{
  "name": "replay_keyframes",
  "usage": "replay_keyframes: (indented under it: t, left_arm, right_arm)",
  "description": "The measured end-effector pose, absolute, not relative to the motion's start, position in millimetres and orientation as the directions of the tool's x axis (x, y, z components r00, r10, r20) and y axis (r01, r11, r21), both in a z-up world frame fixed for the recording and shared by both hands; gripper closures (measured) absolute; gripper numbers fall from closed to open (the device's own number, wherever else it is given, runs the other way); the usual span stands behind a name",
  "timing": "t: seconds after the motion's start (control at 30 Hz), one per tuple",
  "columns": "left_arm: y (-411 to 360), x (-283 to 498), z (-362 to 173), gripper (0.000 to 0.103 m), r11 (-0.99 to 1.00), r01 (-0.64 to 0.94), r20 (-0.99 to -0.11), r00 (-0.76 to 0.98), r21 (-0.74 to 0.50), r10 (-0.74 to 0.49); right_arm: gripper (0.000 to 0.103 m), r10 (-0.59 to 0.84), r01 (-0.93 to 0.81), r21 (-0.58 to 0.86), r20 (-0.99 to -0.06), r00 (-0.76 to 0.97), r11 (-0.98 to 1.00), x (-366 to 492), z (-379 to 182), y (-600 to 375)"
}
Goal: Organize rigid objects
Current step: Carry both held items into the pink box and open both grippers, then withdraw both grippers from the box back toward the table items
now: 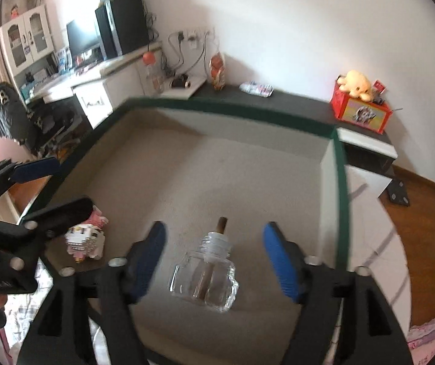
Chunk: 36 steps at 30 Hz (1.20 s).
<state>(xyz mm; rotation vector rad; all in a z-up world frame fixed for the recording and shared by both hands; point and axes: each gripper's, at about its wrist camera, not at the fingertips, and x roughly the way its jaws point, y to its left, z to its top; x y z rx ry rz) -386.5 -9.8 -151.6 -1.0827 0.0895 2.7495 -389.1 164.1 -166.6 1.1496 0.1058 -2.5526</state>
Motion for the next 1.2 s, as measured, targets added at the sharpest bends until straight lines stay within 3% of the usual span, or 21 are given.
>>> replay_keyframes:
  t: [0.13, 0.27, 0.53, 0.83, 1.2]
  left_arm:
    - [-17, -341, -123, 0.004, -0.988, -0.155, -0.597, -0.794, 0.021, 0.112]
    - [-23, -281, -95, 0.0, -0.993, -0.111, -0.492, -0.867, 0.05, 0.072]
    - [-35, -167, -75, 0.0, -0.997, -0.074, -0.349, -0.935, 0.036, 0.057]
    - [-40, -108, -90, 0.0, -0.996, -0.087, -0.389, -0.918, 0.018, 0.073]
    - [-35, -98, -122, 0.0, -0.994, -0.104, -0.477, -0.876, 0.033, 0.076]
  right_arm:
    - [0.021, -0.325, 0.342, 0.107, -0.655, -0.682, -0.934, -350, -131, 175]
    - [0.0, -0.336, 0.346, 0.087, -0.544, -0.769, -0.934, -291, -96, 182]
    - [0.0, -0.289, 0.301, 0.017, -0.341, -0.895, -0.953, -165, -63, 196]
    - [0.0, -0.266, 0.267, 0.043, -0.326, -0.907, -0.963, -88, -76, 211]
    - [0.0, -0.21, 0.211, 0.044, -0.418, -0.884, -0.977, -80, -110, 218]
